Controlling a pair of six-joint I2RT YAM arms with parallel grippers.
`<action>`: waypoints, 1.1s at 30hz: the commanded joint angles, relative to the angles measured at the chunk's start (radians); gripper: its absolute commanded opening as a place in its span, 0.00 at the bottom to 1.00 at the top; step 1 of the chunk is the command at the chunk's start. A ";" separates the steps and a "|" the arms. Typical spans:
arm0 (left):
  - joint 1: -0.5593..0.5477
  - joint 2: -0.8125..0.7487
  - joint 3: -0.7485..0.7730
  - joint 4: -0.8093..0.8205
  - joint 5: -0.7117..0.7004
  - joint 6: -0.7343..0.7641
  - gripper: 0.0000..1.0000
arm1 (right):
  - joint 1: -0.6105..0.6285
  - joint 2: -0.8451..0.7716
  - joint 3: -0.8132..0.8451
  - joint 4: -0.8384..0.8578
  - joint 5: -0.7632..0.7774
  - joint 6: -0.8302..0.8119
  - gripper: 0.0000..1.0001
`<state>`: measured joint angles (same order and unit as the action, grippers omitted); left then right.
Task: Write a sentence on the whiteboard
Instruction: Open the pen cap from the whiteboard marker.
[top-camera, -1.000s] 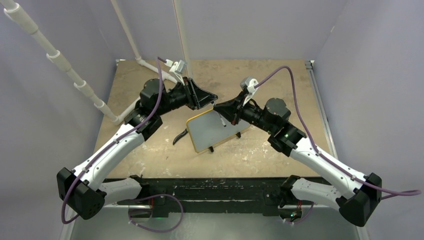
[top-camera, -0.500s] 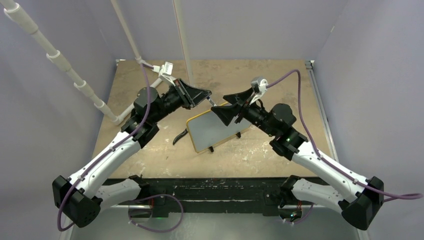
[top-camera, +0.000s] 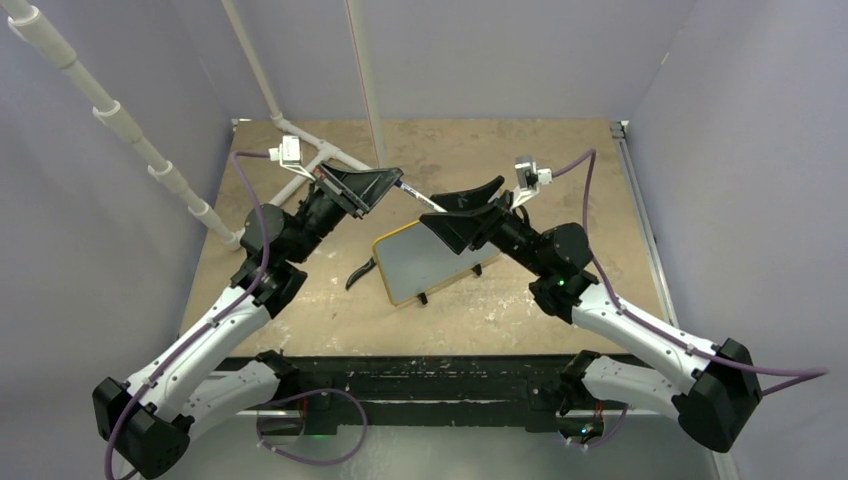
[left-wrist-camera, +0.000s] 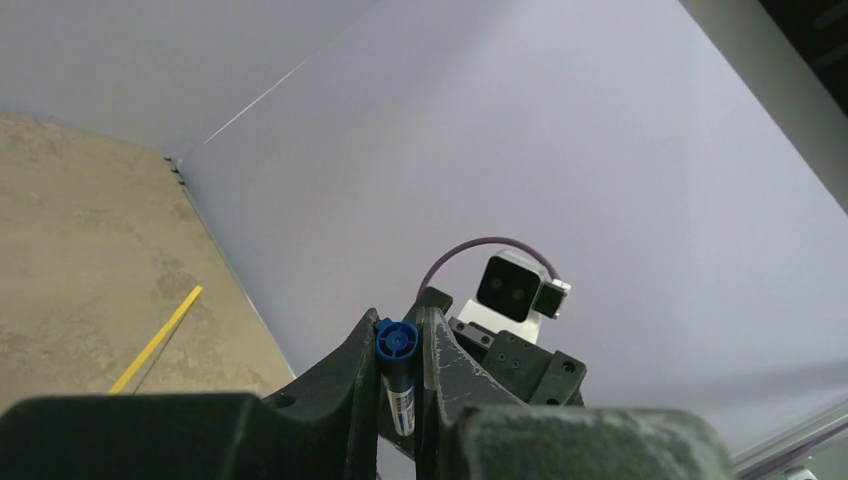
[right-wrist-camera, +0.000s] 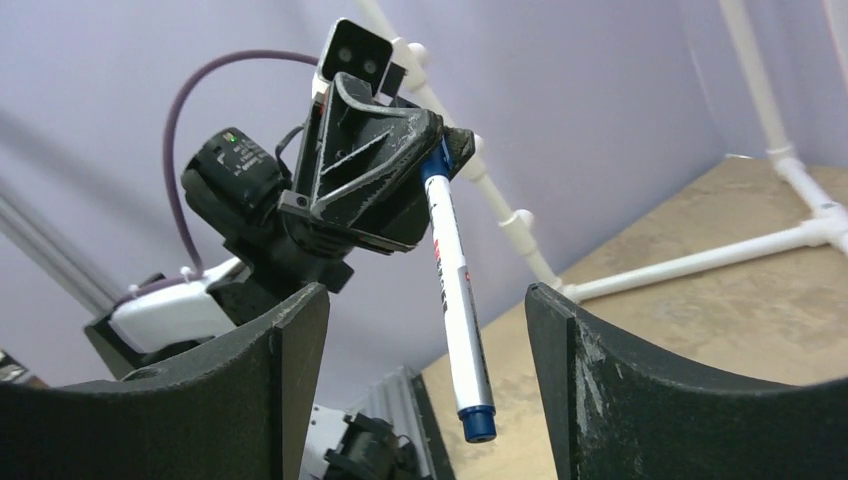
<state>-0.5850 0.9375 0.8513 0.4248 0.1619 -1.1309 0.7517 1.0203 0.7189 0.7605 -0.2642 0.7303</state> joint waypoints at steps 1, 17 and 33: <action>-0.001 -0.041 -0.035 0.120 -0.057 -0.041 0.00 | 0.003 0.031 0.015 0.166 -0.083 0.110 0.72; -0.001 -0.053 -0.070 0.157 -0.070 -0.063 0.00 | 0.006 0.055 0.041 0.187 -0.039 0.144 0.49; -0.001 -0.055 -0.084 0.168 -0.067 -0.052 0.00 | 0.006 0.079 0.072 0.168 0.010 0.139 0.39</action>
<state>-0.5850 0.8970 0.7864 0.5385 0.0998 -1.1870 0.7528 1.0931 0.7383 0.9020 -0.2779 0.8658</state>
